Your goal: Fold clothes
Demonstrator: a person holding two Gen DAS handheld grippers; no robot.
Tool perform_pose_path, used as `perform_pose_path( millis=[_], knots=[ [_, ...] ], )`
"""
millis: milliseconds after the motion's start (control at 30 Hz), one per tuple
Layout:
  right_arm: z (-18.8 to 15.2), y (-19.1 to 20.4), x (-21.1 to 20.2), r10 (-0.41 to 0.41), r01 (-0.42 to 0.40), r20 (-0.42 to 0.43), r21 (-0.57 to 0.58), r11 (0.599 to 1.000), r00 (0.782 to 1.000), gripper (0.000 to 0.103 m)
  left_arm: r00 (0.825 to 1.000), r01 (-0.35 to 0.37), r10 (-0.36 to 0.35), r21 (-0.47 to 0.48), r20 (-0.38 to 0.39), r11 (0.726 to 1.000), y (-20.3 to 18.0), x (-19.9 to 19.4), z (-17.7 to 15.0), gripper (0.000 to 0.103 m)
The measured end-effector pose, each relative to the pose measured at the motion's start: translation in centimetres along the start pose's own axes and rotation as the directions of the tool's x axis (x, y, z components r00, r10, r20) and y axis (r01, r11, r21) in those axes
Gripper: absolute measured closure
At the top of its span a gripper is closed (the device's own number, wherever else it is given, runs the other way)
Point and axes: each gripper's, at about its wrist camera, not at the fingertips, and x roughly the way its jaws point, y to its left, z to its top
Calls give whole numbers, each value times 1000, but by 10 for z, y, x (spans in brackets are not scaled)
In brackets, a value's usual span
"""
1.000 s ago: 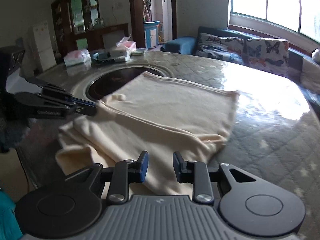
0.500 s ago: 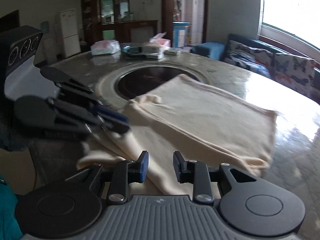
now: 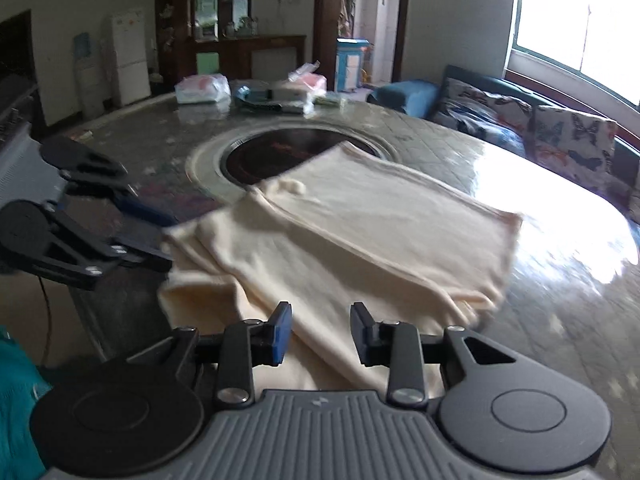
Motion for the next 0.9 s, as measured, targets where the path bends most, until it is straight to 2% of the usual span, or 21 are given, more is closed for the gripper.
perform_pose_path(
  millis=[167,267,300,333,367,433,500,567,667,767,900],
  knots=[
    [-16,-2,-11,-39,38,-41,-23,999,998,65,1000,3,-4,82,13,997,-20,12,-2,55],
    [-23,2,-17,-51,47,-56,-72,996,997,58,999,-1,-3,121,34,993,-28,18,-2,55],
    [-25,3,-18,-55,49,-58,-89,995,997,54,999,-8,2,137,44,991,-30,20,-1,58],
    [-26,4,-18,-56,50,-61,-100,994,997,50,998,-17,8,153,55,988,-33,22,-1,66],
    [-28,6,-19,-56,48,-64,-110,993,996,50,998,-19,9,157,61,987,-33,24,0,70],
    [-32,8,-19,-54,44,-72,-130,991,996,50,998,-13,3,147,67,989,-32,27,3,85],
    [-33,11,-17,-49,37,-76,-149,988,996,50,997,-6,-3,118,76,993,-27,28,8,91],
    [-35,14,-16,-43,30,-70,-179,983,997,50,996,0,-6,67,86,998,-18,29,16,93],
    [-35,16,-10,-42,28,-61,-210,977,997,43,994,13,-13,-8,104,1000,-1,31,27,93],
    [-32,15,-3,-48,38,-36,-228,973,998,43,993,25,-20,-48,118,999,10,33,37,93],
    [-23,11,9,-43,43,7,-230,972,999,53,993,34,-27,-62,111,998,15,41,42,93]
  ],
)
